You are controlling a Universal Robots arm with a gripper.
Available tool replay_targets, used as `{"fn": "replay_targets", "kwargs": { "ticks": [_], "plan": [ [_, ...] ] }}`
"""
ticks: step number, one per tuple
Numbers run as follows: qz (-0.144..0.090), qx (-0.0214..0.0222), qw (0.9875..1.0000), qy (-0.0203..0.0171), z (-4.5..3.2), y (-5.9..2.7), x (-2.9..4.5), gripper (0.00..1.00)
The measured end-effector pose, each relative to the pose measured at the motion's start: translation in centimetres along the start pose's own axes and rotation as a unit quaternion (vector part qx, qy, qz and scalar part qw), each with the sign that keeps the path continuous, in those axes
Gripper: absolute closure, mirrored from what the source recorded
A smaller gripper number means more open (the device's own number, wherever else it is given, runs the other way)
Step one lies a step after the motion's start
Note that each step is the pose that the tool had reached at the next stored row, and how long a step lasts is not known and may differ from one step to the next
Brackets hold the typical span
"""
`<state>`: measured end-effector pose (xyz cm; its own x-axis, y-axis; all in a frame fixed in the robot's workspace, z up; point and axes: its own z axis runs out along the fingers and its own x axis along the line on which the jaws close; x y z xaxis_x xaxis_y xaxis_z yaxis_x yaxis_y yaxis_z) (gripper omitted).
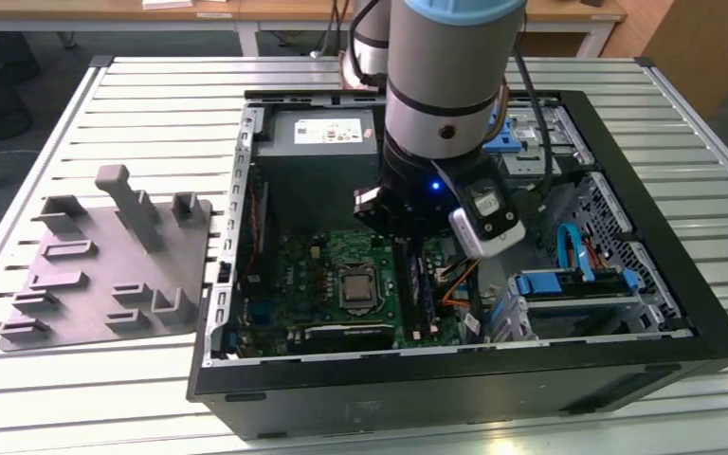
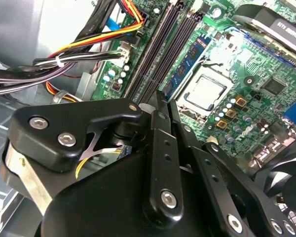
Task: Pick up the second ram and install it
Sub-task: 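Insert the second ram into the second slot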
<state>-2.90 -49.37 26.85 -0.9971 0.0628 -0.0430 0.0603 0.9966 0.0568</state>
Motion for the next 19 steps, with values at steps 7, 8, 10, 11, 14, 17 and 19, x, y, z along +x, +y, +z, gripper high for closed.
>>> {"fn": "replay_targets", "kwargs": {
  "ticks": [7, 8, 10, 11, 14, 17, 19],
  "plan": [
    [0.0, 0.0, 1.0, 0.0, 0.53, -0.03, 0.03, 0.86],
    [-0.002, -0.0001, 1.0, 0.0001, 0.59, -0.04, 0.03, 0.86],
    [-0.01, -0.0003, 0.9999, 0.0006, 0.69, -0.07, 0.07, 0.86],
    [-0.014, -0.0005, 0.9999, 0.0008, 0.74, -0.07, 0.1, 0.86],
    [-0.017, -0.0007, 0.9999, 0.0009, 0.91, -0.09, 0.12, 0.86],
    [-0.017, -0.0007, 0.9999, 0.0009, 1.04, -0.1, 0.13, 0.86],
    [-0.016, -0.0006, 0.9999, 0.001, 1.12, -0.1, 0.13, 0.86]
  ]
}}
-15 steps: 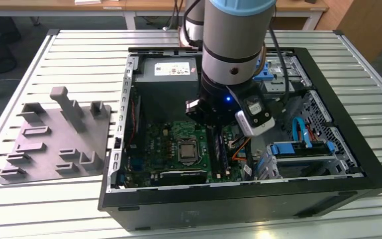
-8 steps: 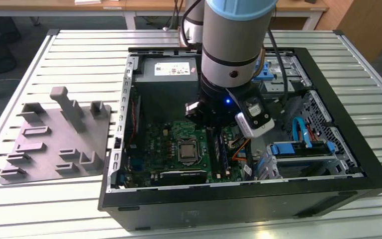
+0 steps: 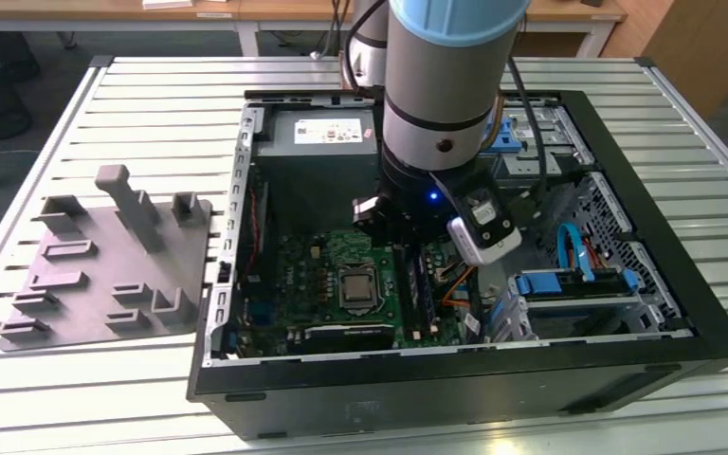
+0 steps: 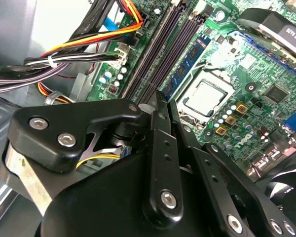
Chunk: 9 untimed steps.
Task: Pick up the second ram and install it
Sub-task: 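Insert the second ram into the second slot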
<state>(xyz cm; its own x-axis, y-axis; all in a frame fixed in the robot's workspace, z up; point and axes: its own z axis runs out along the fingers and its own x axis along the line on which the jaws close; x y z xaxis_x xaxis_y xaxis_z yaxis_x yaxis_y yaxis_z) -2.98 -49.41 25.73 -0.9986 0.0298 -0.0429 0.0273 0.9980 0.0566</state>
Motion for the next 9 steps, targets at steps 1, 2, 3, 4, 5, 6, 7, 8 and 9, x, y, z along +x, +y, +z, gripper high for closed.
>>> {"fn": "replay_targets", "kwargs": {
  "ticks": [1, 2, 3, 4, 5, 6, 7, 8, 9],
  "plan": [
    [0.0, 0.0, 1.0, 0.0, 0.03, 0.0, 0.0, 0.86],
    [0.0, 0.0, 1.0, 0.0, 0.05, 0.0, 0.0, 0.86],
    [0.0, 0.0, 1.0, 0.0, 0.07, 0.0, 0.0, 0.86],
    [0.0, 0.0, 1.0, 0.0, 0.1, 0.0, 0.0, 0.86],
    [0.0, 0.0, 1.0, 0.0, 0.11, -0.01, 0.01, 0.86],
    [0.0, 0.0, 1.0, 0.0, 0.13, -0.01, 0.01, 0.86],
    [0.0, -0.0001, 1.0, 0.0, 0.15, -0.01, 0.0, 0.86],
    [0.0, 0.0, 1.0, 0.0, 0.17, -0.01, 0.01, 0.86],
    [0.0, 0.0, 1.0, 0.0, 0.19, -0.01, 0.01, 0.86]
  ]
}}
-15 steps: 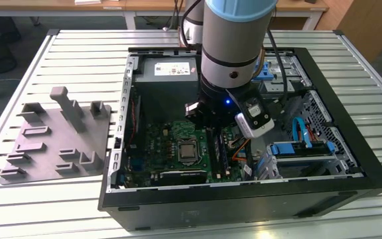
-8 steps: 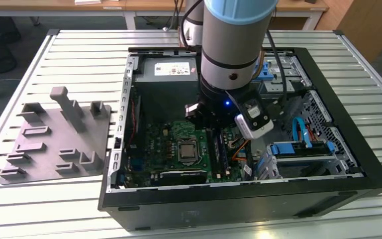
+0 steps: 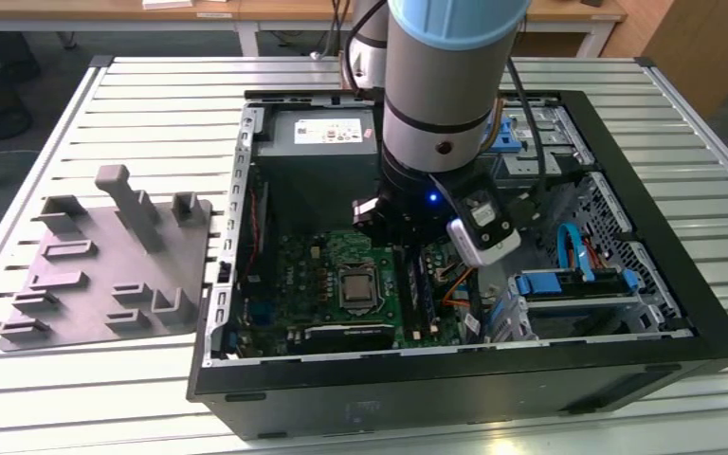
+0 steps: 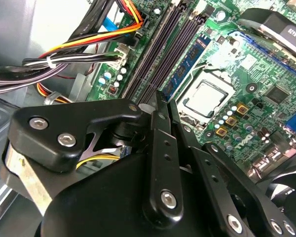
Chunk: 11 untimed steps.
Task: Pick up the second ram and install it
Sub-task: 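Insert the second ram into the second slot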
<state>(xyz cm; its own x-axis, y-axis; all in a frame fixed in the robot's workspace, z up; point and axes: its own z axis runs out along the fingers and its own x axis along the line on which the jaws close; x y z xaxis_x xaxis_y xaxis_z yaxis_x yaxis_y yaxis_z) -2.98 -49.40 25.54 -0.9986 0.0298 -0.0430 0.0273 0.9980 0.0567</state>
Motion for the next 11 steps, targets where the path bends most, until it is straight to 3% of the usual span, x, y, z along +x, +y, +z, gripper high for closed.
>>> {"fn": "replay_targets", "kwargs": {
  "ticks": [11],
  "plan": [
    [0.0, 0.0, 1.0, 0.0, 0.2, -0.01, 0.01, 0.86]
  ]
}}
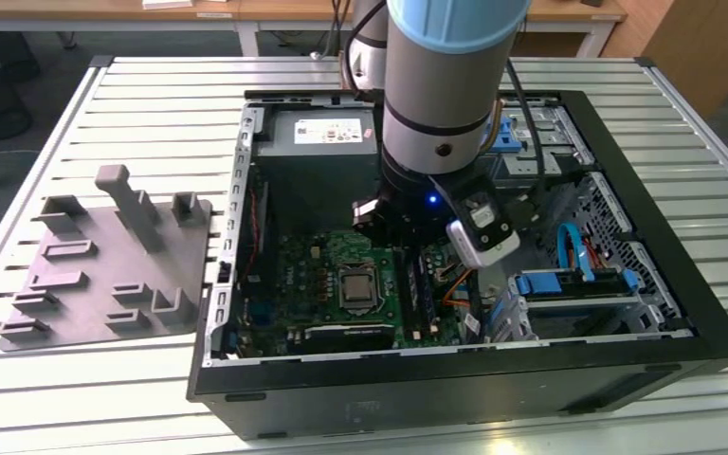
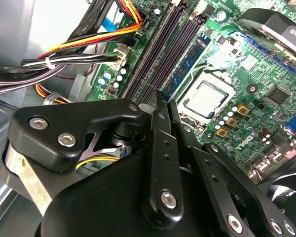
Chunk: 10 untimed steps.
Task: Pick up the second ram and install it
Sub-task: 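Insert the second ram into the second slot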
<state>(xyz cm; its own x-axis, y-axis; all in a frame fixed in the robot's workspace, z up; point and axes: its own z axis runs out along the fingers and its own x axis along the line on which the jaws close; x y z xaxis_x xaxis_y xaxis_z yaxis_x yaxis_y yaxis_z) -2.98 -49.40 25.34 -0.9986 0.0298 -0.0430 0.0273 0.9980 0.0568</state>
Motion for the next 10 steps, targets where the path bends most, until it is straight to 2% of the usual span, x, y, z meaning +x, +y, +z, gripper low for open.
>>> {"fn": "replay_targets", "kwargs": {
  "ticks": [10],
  "plan": [
    [0.0, 0.0, 1.0, 0.0, 0.23, -0.01, 0.01, 0.86]
  ]
}}
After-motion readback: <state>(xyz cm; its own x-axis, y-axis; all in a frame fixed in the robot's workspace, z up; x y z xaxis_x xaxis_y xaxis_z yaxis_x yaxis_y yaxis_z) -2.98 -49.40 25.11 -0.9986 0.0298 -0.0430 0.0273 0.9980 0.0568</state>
